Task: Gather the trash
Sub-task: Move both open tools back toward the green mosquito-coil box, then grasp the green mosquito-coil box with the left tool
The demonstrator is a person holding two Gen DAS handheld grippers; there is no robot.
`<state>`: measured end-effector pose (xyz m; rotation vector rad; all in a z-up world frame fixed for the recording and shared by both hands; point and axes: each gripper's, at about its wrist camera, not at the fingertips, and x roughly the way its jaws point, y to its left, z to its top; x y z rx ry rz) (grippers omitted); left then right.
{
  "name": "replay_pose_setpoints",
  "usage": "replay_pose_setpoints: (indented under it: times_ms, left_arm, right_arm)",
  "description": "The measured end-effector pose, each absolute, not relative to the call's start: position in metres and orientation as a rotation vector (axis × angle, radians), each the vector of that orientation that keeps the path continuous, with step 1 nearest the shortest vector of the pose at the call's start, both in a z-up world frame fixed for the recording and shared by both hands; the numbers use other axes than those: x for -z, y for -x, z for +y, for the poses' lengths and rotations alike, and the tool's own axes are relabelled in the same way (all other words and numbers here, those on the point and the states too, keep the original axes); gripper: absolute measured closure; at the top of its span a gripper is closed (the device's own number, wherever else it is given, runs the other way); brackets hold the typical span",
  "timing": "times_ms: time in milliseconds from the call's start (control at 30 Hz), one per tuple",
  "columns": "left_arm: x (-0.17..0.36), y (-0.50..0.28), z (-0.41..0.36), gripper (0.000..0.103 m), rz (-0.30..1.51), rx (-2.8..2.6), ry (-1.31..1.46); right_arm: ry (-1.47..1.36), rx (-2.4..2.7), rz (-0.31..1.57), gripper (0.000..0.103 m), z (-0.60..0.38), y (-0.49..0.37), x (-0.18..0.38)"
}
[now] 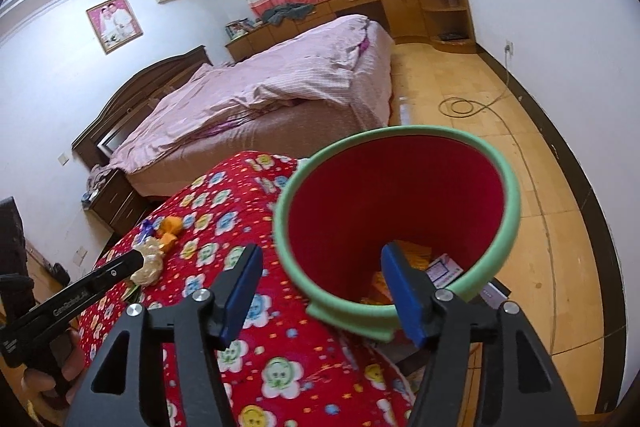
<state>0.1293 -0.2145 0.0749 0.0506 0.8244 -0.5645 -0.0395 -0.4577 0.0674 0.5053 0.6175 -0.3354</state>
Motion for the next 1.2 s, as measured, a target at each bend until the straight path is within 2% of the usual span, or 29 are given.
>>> replay_pose_setpoints:
  times_ms: [300,467,667,767,1000,1200]
  left_arm:
    - [-0.056,-0.161,-0.155,0.051,0.853,0.414,-0.051]
    - [-0.043,-0.182,-0.126,0.039,0.87,0.36,-0.033]
    - [-0.018,-0.208,-0.108,0.038,0.938,0.371,-0.027]
    - [-0.008,-0.214,-0.109,0.038,0.956,0.408,-0.049]
    - [0.009,-0.224,-0.119,0.038,0.961,0.398,-0.138]
    - [0.014,-0.232,-0.112,0.037,0.947,0.396,-0.091]
  right_arm:
    - [-0.489,0.298,0.637,0.031,-0.421,0.019,-0.068]
    - [-0.481,0.286,0.649,0.028,-0.4,0.004,-0.067]
    - [-0.467,0.284,0.669,0.024,-0.38,-0.016,-0.065]
    - [-0.458,0.288,0.677,0.019,-0.37,-0.029,-0.063]
    - [-0.425,0.281,0.711,0.018,-0.343,-0.067,-0.059]
    - [-0.389,0.256,0.73,0.018,-0.326,-0.087,-0.055]
